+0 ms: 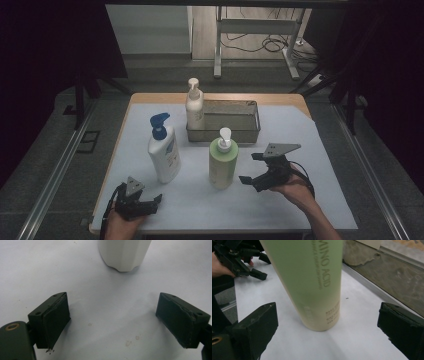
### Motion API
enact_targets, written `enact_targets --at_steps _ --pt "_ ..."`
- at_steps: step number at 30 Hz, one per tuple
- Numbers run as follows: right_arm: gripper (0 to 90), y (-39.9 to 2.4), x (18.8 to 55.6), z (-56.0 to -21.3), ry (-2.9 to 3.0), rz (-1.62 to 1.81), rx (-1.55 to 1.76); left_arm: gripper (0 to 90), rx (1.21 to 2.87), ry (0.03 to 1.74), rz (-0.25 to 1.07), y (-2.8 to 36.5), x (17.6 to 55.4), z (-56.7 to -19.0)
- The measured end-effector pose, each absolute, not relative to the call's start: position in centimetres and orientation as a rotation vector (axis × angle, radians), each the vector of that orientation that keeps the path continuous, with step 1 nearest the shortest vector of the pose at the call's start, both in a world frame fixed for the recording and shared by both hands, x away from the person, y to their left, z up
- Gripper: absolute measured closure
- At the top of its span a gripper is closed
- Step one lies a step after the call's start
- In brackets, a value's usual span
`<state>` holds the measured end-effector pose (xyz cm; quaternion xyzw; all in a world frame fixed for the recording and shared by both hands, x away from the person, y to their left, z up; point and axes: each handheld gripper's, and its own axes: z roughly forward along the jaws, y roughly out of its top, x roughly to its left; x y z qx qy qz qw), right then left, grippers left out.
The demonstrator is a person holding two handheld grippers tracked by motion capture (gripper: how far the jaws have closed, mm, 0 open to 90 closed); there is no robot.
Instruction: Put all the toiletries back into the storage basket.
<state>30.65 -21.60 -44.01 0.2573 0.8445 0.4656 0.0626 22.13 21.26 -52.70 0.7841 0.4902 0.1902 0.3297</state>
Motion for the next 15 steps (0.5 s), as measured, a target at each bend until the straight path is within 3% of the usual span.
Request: enact_targets --at_steps 15 --pt "3.2 -17.9 30.8 -43.5 2.560 1.387 0.710 11.4 2.049 1.282 0.500 21.2 22.1 -52.7"
